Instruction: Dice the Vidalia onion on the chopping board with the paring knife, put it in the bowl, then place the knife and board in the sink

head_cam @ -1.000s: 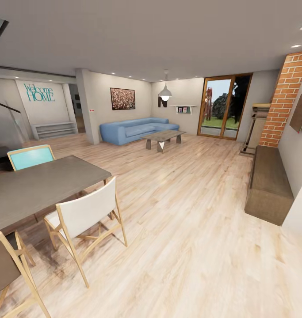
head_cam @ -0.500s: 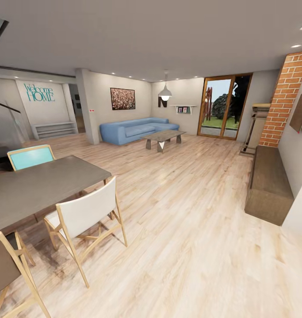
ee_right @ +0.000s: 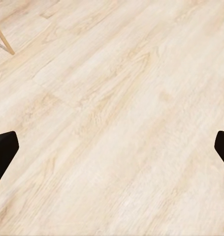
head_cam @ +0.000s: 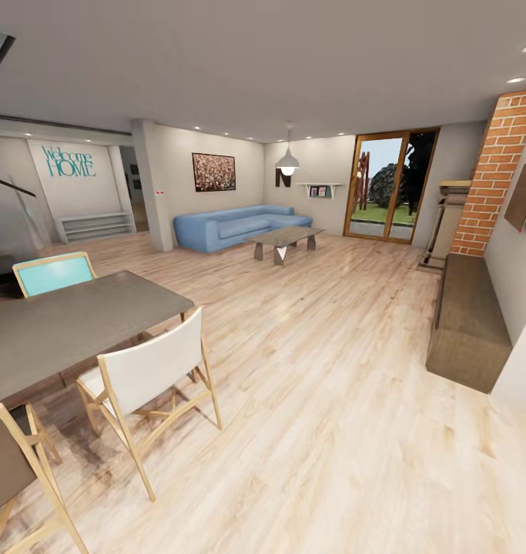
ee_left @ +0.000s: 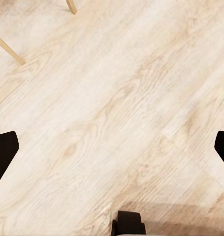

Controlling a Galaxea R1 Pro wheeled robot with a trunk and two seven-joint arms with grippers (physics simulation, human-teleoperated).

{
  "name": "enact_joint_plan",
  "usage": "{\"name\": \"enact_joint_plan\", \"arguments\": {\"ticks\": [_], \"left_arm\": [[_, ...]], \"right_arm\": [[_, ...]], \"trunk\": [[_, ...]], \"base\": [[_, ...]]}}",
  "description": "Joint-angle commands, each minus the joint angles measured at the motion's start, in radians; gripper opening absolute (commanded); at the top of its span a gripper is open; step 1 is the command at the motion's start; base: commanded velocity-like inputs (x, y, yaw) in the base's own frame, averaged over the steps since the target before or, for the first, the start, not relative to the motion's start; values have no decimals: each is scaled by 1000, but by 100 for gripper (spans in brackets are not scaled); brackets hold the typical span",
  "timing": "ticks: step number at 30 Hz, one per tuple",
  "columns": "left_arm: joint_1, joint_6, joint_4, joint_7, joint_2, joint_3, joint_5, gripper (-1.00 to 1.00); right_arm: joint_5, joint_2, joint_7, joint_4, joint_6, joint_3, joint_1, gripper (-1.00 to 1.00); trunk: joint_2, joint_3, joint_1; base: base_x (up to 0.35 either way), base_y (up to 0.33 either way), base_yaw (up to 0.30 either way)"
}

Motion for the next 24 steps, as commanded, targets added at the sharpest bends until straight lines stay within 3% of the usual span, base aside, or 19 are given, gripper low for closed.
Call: {"name": "enact_joint_plan", "arguments": {"ticks": [1, 15, 24], "left_arm": [[0, -2, -1, 0, 0, 0, 4, 100], [0, -2, 1, 0, 0, 0, 4, 100], [0, -2, 2, 0, 0, 0, 4, 100]], "right_arm": [[0, 0, 0, 0, -3, 0, 0, 100], [0, 1, -2, 1, -2, -1, 0, 100], [-1, 1, -2, 0, -2, -2, 0, 100]], "trunk": [[0, -1, 0], [0, -1, 0], [0, 4, 0]], "base": [[0, 0, 0], [0, 0, -5], [0, 0, -171]]}}
